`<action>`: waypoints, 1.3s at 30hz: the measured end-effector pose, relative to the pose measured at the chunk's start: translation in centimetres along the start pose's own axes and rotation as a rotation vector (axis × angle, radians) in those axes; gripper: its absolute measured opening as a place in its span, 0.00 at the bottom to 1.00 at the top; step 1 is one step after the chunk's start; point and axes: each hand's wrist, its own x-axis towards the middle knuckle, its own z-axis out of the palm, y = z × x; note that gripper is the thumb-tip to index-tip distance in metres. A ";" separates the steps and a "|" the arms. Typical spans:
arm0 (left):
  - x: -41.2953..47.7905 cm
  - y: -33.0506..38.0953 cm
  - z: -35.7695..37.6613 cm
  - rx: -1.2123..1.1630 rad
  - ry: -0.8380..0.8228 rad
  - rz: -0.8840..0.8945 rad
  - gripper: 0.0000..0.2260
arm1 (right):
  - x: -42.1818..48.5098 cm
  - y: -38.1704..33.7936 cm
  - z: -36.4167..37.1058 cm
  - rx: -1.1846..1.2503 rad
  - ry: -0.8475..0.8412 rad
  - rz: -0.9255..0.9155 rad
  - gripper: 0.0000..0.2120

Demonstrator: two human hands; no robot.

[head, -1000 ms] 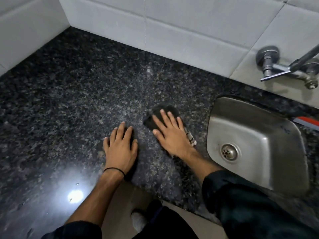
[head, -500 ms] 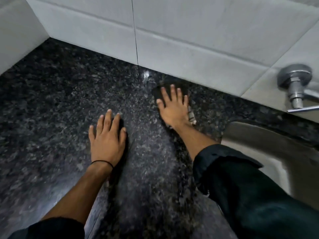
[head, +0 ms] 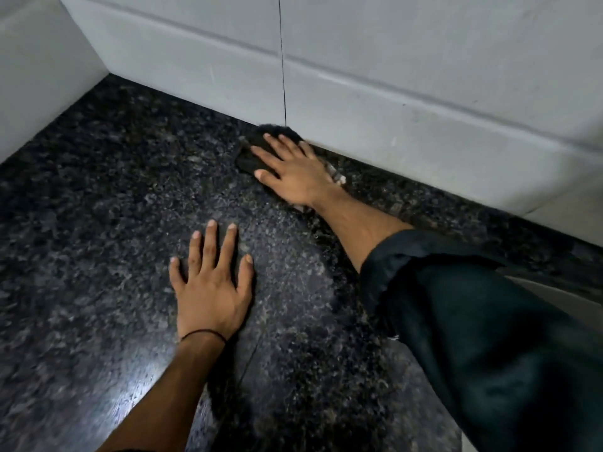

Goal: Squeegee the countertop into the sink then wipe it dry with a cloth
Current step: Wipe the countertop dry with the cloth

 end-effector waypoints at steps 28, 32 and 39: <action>-0.2 -1.5 -1.0 -0.400 0.212 -0.165 0.20 | -20.1 0.2 1.5 -0.081 -0.053 -0.352 0.26; 0.0 -1.1 -0.7 -0.144 0.089 -0.131 0.22 | -20.3 10.8 -1.2 -0.031 0.041 0.199 0.31; -0.1 -1.0 -0.7 -0.093 0.034 -0.125 0.23 | -25.6 1.0 2.7 -0.045 0.088 0.163 0.28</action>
